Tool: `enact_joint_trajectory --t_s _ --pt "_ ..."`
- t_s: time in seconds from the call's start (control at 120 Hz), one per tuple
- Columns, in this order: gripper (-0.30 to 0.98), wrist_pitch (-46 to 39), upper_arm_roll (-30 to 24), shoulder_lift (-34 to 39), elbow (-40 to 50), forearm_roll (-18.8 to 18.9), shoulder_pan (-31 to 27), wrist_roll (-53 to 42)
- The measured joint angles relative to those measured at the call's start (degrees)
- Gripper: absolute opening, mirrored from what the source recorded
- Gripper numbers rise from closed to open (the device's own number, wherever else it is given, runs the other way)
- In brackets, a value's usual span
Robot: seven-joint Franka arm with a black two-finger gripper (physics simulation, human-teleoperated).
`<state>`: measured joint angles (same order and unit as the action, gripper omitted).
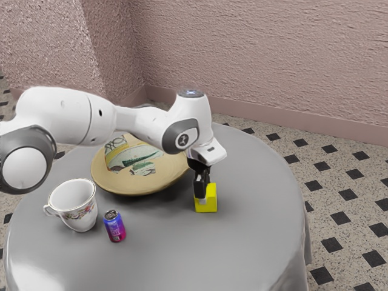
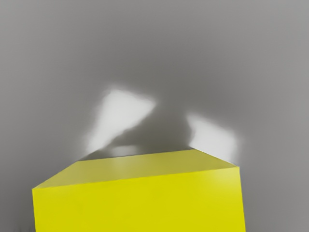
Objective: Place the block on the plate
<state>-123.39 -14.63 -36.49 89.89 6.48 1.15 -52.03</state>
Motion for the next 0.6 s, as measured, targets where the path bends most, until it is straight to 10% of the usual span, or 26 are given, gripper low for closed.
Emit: enact_joint_trajectory --t_s 0.6 --pt "0.53 -0.1 0.0 -2.1 -0.6 -0.4 0.0 0.4"
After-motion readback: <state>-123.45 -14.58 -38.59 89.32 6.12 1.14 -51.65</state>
